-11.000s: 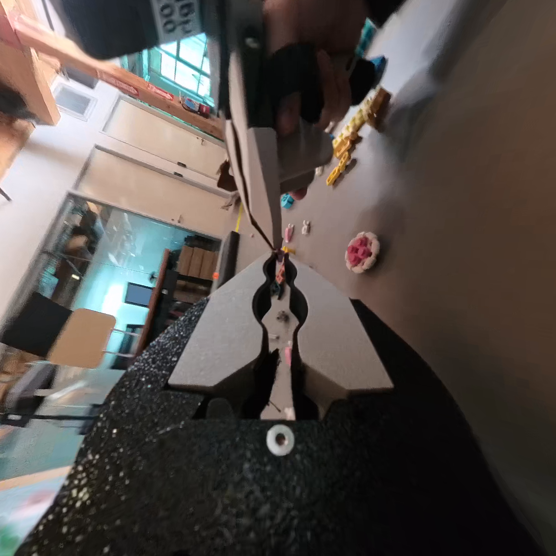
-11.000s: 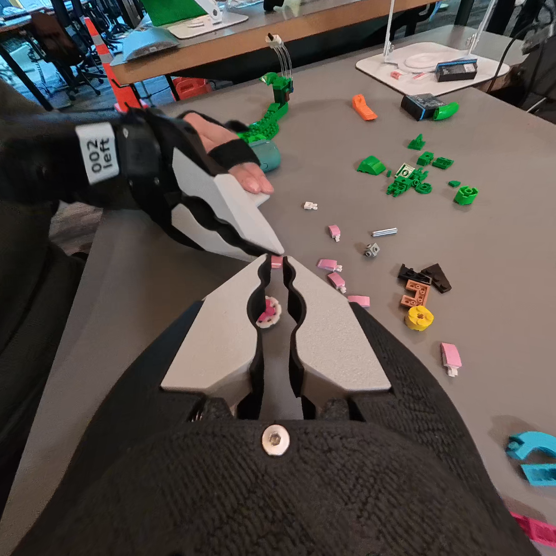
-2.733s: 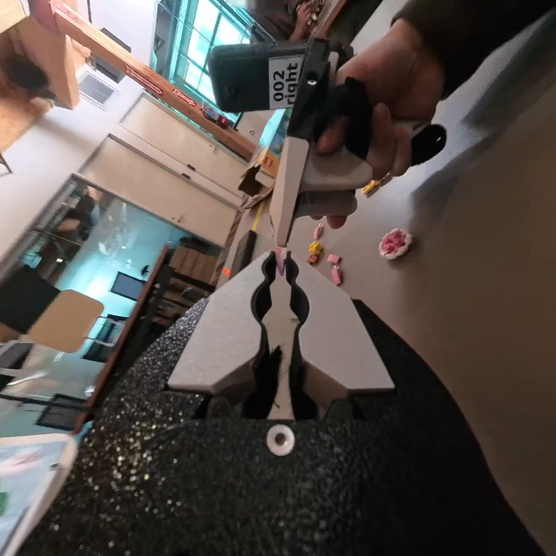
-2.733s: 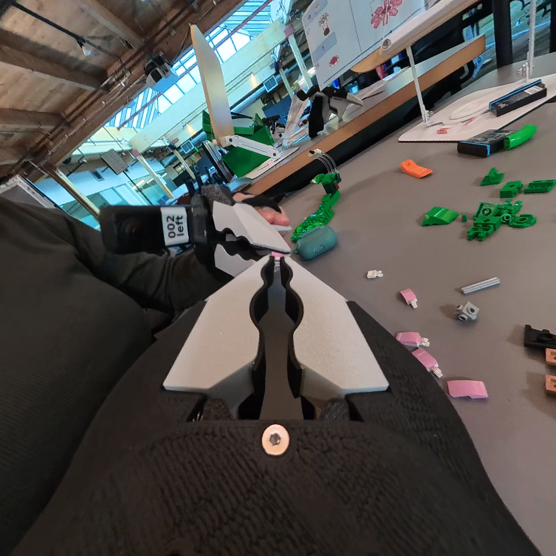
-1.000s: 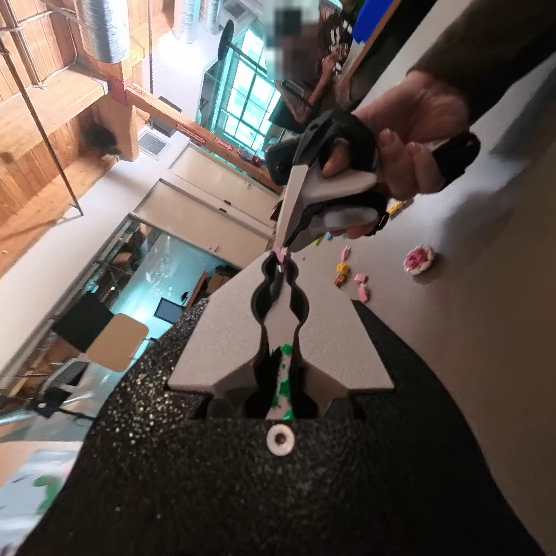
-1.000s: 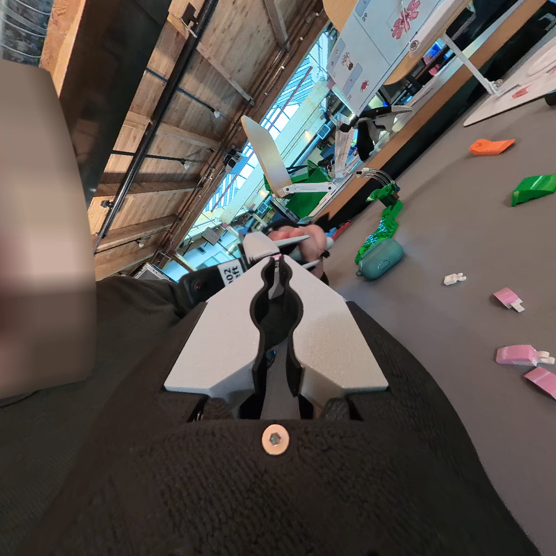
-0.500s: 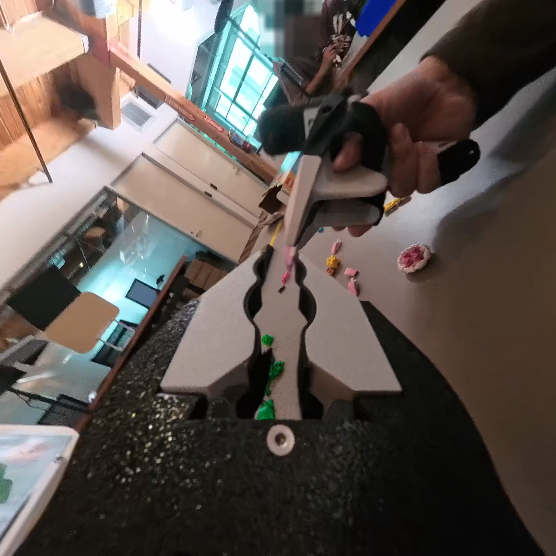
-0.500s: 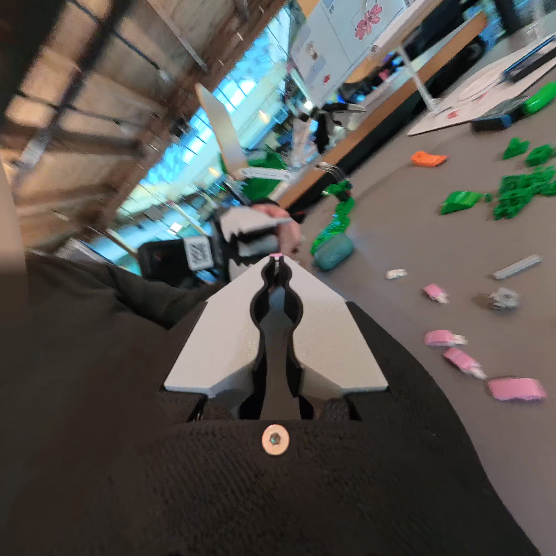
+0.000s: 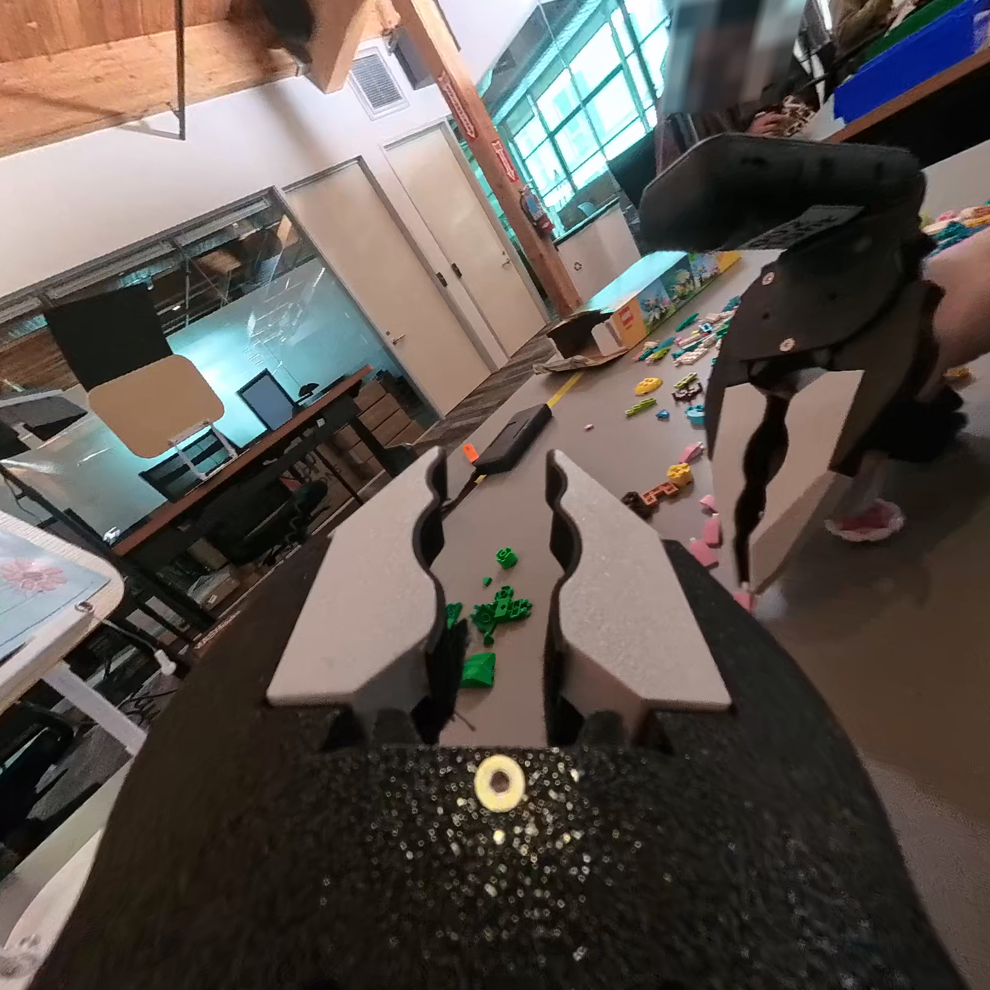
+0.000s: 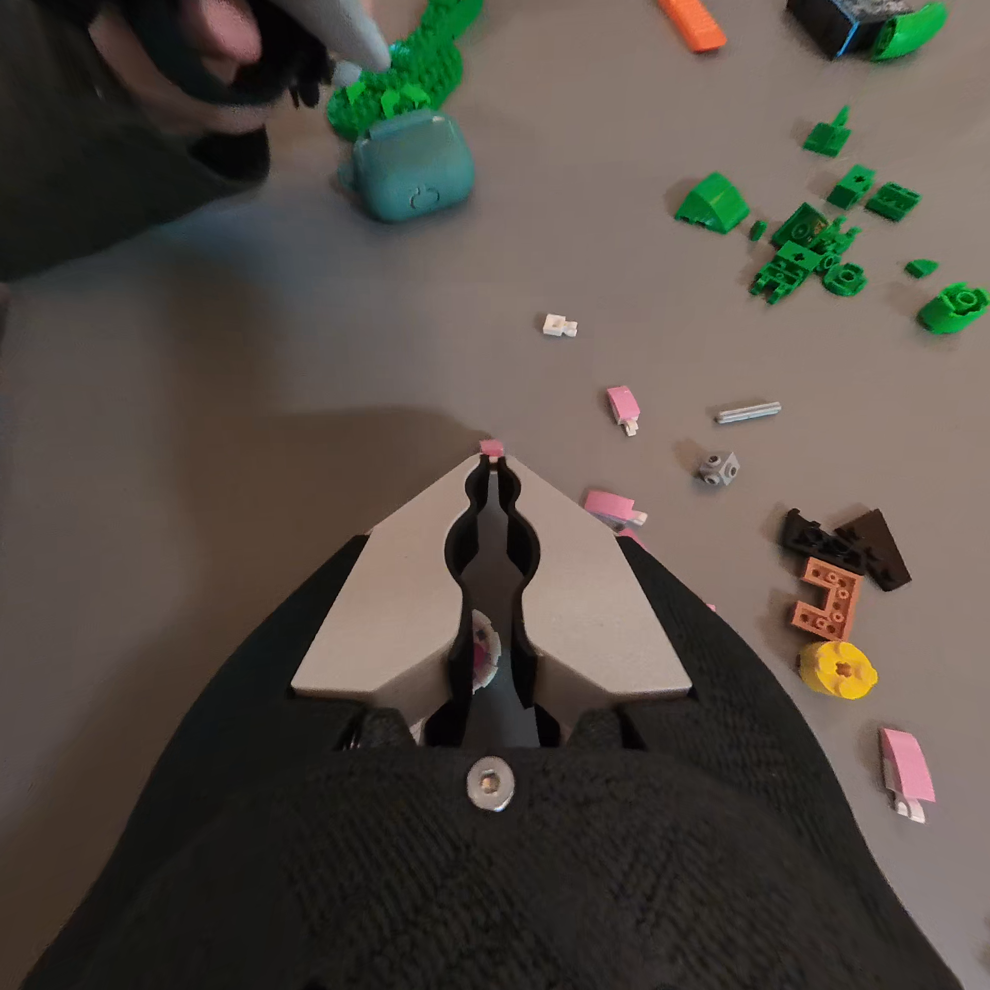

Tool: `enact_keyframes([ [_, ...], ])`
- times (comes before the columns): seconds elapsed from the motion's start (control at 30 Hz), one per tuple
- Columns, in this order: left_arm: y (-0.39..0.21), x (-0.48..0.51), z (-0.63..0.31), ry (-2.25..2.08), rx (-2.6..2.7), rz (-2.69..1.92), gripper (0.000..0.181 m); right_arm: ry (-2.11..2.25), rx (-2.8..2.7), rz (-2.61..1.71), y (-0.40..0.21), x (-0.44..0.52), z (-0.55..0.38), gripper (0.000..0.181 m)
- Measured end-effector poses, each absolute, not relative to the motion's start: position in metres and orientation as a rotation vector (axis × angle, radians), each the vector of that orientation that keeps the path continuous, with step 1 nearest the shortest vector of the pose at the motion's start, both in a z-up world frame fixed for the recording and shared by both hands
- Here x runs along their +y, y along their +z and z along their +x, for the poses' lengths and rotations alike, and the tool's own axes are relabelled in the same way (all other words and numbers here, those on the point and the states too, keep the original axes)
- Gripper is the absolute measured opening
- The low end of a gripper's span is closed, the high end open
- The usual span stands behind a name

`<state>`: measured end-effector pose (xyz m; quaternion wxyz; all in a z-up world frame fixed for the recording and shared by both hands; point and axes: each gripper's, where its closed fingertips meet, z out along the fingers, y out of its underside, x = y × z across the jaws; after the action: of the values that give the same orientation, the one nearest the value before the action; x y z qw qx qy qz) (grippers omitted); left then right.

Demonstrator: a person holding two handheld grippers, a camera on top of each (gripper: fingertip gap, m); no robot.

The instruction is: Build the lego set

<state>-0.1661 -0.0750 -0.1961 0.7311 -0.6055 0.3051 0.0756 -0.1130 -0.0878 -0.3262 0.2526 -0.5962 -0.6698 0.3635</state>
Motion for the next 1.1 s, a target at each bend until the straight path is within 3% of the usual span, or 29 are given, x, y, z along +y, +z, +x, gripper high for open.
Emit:
enact_keyframes([
  [0.4,-0.2,-0.069,-0.162,0.183,0.582,-1.391,0.032,0.868,-1.899,-1.588,-0.33,-0.089,-0.111,0.012],
  [0.53,-0.199,-0.068,-0.164,0.198,0.533,-1.404,0.03,0.893,-1.9,-1.587,-0.326,-0.095,-0.114,0.036],
  [0.7,-0.198,-0.068,-0.166,0.212,0.505,-1.401,0.033,0.996,-1.765,-1.482,-0.287,-0.095,-0.122,0.048],
  [0.87,-0.197,-0.069,-0.161,0.187,0.503,-1.385,0.029,0.986,-1.393,-1.36,-0.234,-0.049,-0.105,0.047],
  [1.1,-0.191,-0.072,-0.156,0.144,0.499,-1.371,0.029,0.848,-1.182,-1.467,-0.246,0.01,-0.069,0.045],
])
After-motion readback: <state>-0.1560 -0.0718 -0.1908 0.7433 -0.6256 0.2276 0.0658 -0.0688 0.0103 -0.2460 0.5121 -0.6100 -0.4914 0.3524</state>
